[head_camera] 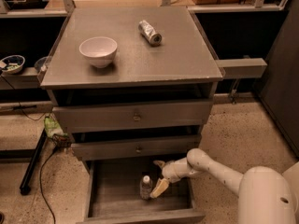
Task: Pick blue plastic bottle from bottom drawer and place on counter
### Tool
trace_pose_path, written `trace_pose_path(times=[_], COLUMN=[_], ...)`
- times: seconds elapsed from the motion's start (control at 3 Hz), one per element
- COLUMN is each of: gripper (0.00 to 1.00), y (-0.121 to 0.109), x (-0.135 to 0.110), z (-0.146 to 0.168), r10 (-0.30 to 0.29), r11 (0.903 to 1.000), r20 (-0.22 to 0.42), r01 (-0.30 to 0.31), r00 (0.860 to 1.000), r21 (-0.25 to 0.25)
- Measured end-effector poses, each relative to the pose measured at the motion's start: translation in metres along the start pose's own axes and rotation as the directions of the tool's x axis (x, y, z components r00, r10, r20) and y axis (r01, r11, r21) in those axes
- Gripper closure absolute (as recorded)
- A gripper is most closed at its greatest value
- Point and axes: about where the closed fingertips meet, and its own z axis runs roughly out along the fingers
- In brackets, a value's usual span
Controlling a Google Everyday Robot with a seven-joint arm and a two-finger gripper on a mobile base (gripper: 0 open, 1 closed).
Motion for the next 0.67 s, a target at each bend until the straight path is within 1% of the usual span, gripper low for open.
trace_pose_path(times=[0.33,0.67], gripper=[0.0,0.0], y=[0.0,0.006], x=[0.0,0.015], z=[0.0,0.01], r10=[0.0,0.028], r11=[1.0,0.9993], r20=[0.0,0.038], r01=[0.0,-0.027], r00=[1.0,0.999], r21=[0.0,-0.025])
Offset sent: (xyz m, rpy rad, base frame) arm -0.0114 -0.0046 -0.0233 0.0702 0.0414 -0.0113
